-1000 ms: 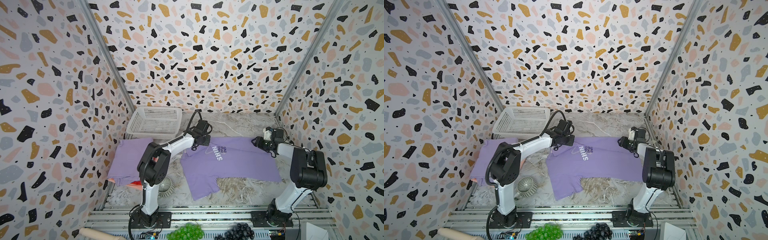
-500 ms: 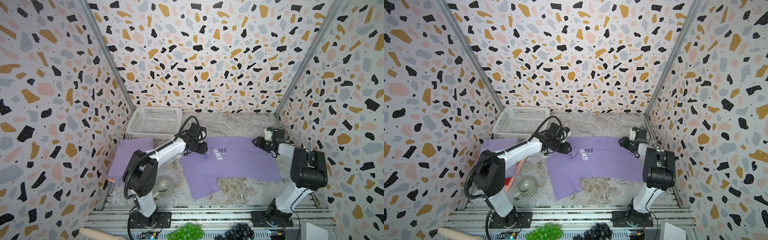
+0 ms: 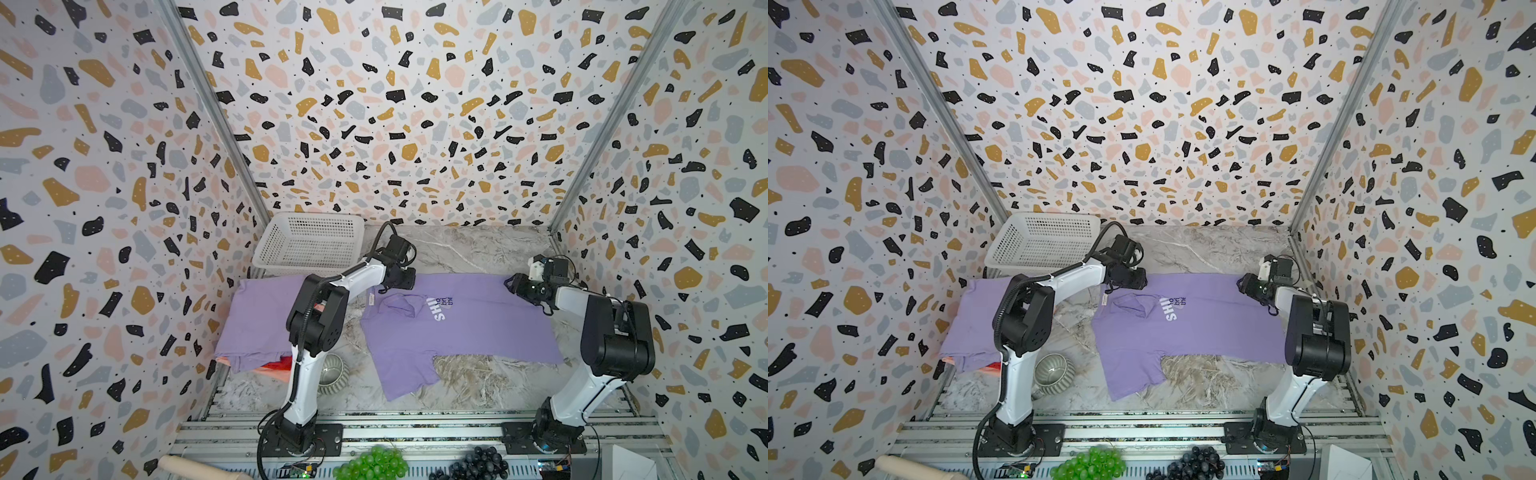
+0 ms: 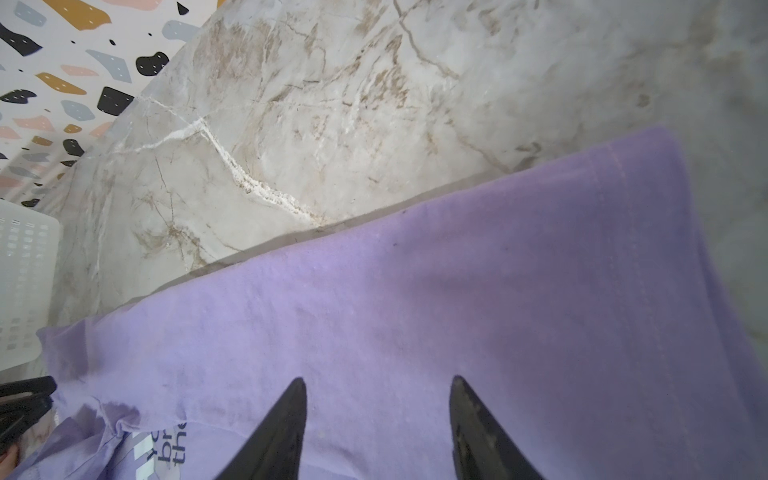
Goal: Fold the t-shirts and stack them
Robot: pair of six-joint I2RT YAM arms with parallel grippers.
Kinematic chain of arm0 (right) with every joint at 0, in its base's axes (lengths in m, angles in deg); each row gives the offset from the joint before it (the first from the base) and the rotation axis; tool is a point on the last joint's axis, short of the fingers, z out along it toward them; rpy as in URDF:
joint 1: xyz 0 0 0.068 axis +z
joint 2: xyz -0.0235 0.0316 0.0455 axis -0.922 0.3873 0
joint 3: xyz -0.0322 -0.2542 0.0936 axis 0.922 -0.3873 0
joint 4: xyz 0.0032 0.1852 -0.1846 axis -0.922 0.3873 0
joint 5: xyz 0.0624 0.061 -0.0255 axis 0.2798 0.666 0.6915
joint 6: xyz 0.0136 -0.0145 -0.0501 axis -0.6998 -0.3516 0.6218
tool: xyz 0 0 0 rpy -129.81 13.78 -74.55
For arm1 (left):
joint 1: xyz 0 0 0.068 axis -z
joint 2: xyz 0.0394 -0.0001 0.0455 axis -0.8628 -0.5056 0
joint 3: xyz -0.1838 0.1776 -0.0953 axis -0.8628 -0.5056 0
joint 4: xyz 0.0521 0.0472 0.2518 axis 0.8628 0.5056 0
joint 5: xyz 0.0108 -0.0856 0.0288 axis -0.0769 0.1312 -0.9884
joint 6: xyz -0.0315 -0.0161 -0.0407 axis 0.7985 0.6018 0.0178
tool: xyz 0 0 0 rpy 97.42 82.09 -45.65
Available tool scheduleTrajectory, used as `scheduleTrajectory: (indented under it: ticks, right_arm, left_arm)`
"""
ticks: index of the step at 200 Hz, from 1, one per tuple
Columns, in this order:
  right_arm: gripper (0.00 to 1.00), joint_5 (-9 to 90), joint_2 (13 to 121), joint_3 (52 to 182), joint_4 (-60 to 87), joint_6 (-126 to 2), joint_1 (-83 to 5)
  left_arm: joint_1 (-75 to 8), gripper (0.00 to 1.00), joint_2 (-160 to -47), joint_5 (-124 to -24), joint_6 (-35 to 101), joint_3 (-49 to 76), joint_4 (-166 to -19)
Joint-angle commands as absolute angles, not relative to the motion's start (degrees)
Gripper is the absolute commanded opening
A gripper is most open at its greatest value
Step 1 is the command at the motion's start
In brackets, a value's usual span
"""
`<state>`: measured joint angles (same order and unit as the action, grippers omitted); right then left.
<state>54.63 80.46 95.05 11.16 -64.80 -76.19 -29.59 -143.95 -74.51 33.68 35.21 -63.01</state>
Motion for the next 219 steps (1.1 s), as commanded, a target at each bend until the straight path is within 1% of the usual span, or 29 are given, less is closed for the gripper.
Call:
scheduleTrajectory:
  ticks: [1,38,71,89,100,134,157,173,219]
  right_arm:
    - [0.55,53.8,79.5,95.2,11.8,-64.9,-75.8]
    - [0.55,53.9,81.5,96.4,11.8,-64.7,-75.9]
    - [0.55,54.2,81.8,96.7,11.8,-64.0,-76.8]
    - [0.55,54.5,81.5,96.4,11.8,-64.0,-77.7]
    - [0.55,54.7,81.2,96.1,11.7,-64.0,-78.3]
    - [0.55,55.6,79.4,95.9,11.5,-64.2,-79.6]
    - [0.55,56.4,77.9,96.2,11.3,-64.9,-79.1]
    - [0.55,56.1,77.5,96.3,11.8,-65.2,-78.1]
    - [0.55,53.4,80.7,97.0,12.5,-66.0,-75.4]
  left_arm:
    - [-28.5,0.42,-143.9,-74.4,33.1,37.0,-56.6]
    - [-26.9,0.42,-140.6,-71.0,32.1,33.1,-50.7]
    - [-24.9,0.42,-136.0,-56.5,30.8,28.6,-50.0]
    - [-24.2,0.42,-133.2,-52.2,31.1,27.0,-50.4]
    - [-24.2,0.42,-131.8,-51.4,31.8,26.1,-51.1]
    - [-25.8,0.43,-130.4,-62.0,35.3,25.9,-53.0]
    - [-27.8,0.43,-129.9,-71.7,39.3,24.2,-56.6]
    - [-28.2,0.44,-130.9,-76.8,39.7,24.3,-57.6]
    - [-29.3,0.45,-136.6,-78.5,39.9,24.7,-61.7]
